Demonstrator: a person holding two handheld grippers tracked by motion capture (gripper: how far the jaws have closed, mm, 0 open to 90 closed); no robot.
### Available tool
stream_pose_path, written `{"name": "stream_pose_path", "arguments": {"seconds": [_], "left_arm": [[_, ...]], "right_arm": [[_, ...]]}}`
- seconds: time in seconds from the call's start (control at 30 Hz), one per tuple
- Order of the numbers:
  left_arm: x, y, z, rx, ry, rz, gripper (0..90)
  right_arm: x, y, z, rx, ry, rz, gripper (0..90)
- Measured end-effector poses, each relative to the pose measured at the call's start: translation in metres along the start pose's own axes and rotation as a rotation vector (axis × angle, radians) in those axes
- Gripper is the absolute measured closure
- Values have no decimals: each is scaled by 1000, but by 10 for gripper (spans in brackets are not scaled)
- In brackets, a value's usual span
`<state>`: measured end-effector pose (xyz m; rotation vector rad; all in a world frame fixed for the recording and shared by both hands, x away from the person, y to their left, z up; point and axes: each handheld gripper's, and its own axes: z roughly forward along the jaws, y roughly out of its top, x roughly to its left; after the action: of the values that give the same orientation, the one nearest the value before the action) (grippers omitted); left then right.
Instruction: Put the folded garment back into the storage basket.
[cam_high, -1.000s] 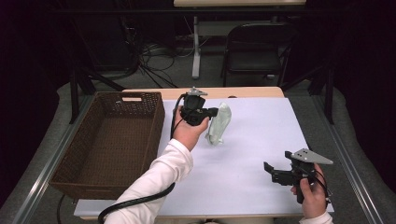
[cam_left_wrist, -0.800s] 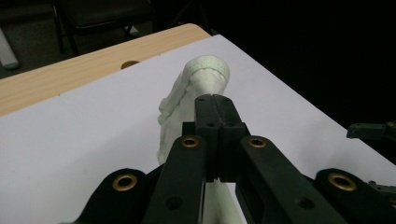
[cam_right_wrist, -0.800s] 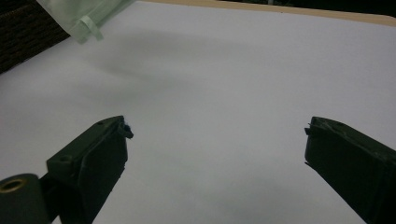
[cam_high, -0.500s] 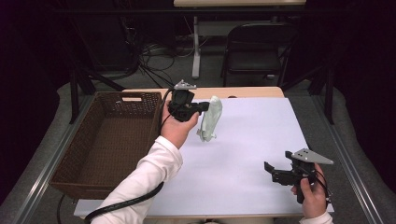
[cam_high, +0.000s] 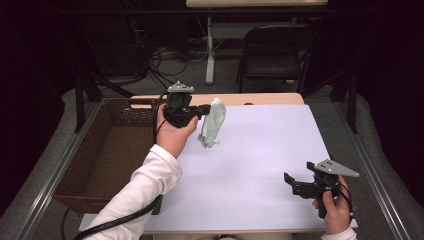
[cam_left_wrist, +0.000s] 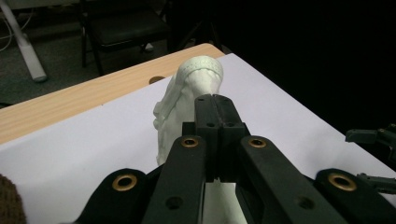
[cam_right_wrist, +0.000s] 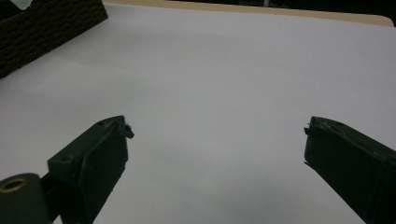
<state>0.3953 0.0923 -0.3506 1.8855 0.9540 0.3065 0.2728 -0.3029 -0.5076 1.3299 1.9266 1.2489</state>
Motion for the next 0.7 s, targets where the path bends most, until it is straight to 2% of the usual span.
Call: {"name": "stream_pose_path", "arguments": {"seconds": [0.13, 0.37, 0.7], "left_arm": [[8, -1, -9, -15, 7, -18, 900], [21, -4, -30, -26, 32, -27, 900], [42, -5, -68, -65, 84, -75, 900]], "right_arm": [[0, 0, 1, -3, 0, 1, 58], [1, 0, 2, 8, 3, -6, 58], [3, 0, 3, 9, 9, -11, 59]]}}
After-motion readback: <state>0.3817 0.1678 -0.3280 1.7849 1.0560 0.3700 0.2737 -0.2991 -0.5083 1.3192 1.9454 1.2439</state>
